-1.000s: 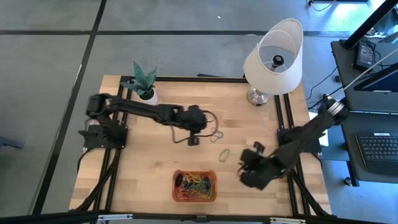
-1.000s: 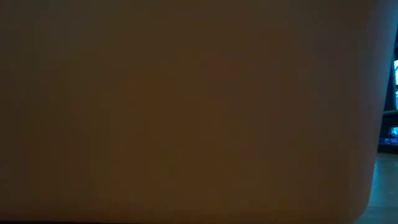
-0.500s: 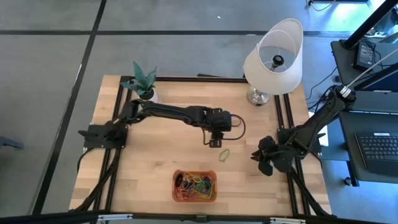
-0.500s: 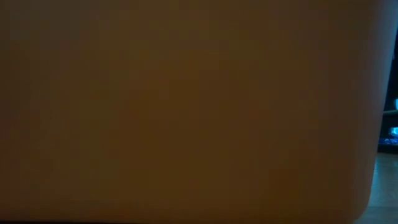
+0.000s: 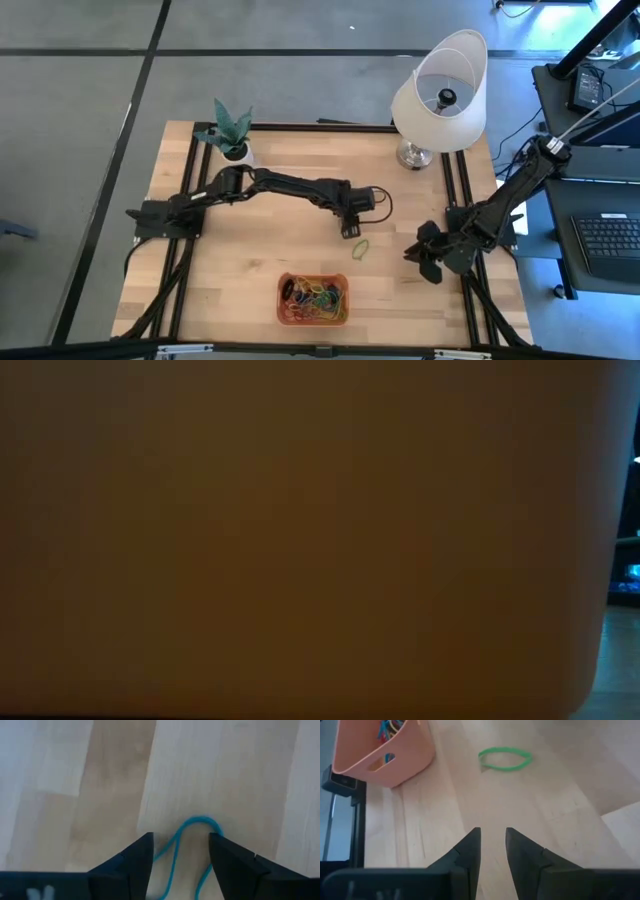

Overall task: Pick and place rubber bands into bin
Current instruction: Put the blue rubber band into the bin

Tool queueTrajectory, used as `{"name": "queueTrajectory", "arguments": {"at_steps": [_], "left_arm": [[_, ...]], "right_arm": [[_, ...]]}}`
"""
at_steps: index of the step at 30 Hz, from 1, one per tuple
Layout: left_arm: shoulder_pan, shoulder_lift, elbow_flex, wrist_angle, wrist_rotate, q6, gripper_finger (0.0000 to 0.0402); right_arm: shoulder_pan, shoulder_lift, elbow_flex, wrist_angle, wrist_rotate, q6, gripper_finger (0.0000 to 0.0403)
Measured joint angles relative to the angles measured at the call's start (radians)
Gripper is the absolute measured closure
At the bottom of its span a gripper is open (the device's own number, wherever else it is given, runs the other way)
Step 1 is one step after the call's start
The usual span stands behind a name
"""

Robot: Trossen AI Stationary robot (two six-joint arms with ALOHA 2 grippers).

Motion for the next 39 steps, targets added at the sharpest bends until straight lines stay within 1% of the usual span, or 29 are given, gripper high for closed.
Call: {"name": "queueTrajectory", "arguments": {"at_steps": [3,5,7,10,12,16,18,25,29,32,36,39], "left_arm": [[0.001,0.012,0.003,-0.035,0.010,-0.010,0.0234],[0.001,0.020,0.006,-0.057,0.024,-0.024,0.0258],[0.002,0.021,0.007,-0.073,0.043,-0.024,0.0297],[0.002,0.019,0.006,-0.081,0.046,-0.001,0.0375],[-0.003,0.004,0.002,-0.086,0.041,0.016,0.0392],[-0.019,-0.037,-0.005,-0.132,0.070,0.026,0.0398],[-0.027,-0.081,-0.005,-0.134,0.073,0.026,0.0399],[-0.066,-0.225,-0.003,-0.205,0.011,0.026,0.0399],[-0.090,-0.321,0.000,-0.244,-0.005,0.026,0.0399],[-0.124,-0.377,-0.001,-0.281,-0.016,0.026,0.0399],[-0.195,-0.464,-0.001,-0.328,-0.026,0.026,0.0399],[-0.253,-0.504,-0.001,-0.346,-0.028,0.002,0.0399]], "right_arm": [[0.012,0.000,0.000,0.002,-0.001,0.000,0.0309],[0.022,0.000,0.000,0.002,-0.002,0.000,0.0309],[0.024,0.000,0.000,0.002,-0.002,0.000,0.0309],[0.028,0.000,0.000,0.004,-0.002,0.002,0.0309],[0.029,0.000,0.000,0.004,-0.002,0.002,0.0309],[0.029,0.000,0.000,-0.006,-0.002,0.003,0.0309],[0.029,0.001,0.000,-0.007,-0.002,0.003,0.0309],[0.028,0.001,0.000,0.000,-0.002,0.005,0.0309],[0.026,0.001,0.000,-0.004,-0.001,0.009,0.0309],[0.026,0.001,0.000,-0.011,0.000,0.009,0.0309],[0.026,0.003,0.000,-0.019,0.000,0.009,0.0309],[0.026,0.006,-0.007,-0.017,0.001,0.009,0.0309]]}}
